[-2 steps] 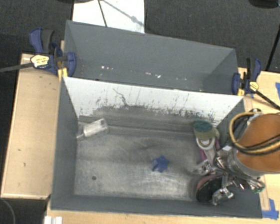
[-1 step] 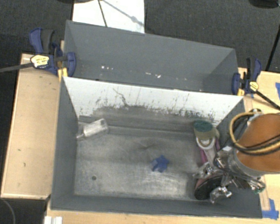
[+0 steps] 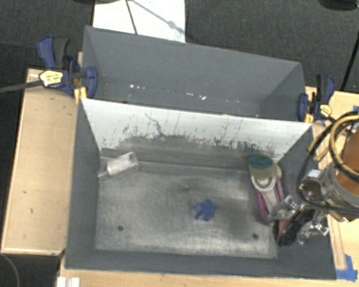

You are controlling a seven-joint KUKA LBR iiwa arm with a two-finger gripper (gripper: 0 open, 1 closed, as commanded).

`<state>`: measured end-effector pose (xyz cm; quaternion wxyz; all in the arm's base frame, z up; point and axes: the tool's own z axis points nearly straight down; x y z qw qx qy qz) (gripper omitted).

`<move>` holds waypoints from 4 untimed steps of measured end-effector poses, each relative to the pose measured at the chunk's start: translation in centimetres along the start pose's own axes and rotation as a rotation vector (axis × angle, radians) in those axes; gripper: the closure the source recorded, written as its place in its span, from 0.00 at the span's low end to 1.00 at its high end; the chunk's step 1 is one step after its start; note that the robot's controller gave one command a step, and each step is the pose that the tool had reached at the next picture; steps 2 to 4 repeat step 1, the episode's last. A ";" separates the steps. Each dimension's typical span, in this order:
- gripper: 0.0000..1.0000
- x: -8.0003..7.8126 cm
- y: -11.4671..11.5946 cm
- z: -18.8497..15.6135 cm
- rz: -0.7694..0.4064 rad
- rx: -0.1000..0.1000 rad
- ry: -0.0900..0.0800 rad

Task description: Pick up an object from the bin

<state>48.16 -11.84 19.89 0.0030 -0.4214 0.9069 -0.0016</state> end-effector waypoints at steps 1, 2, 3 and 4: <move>1.00 -0.8 0.6 -7.8 -0.306 -0.001 0.000; 1.00 -0.8 0.6 -7.8 -0.306 -0.001 0.000; 1.00 -0.8 0.6 -7.8 -0.306 -0.001 0.000; 1.00 -0.8 0.6 -7.8 -0.306 -0.001 0.000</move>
Offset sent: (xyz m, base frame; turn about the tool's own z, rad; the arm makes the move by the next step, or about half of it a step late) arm -0.0017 0.0100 0.0768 -0.3072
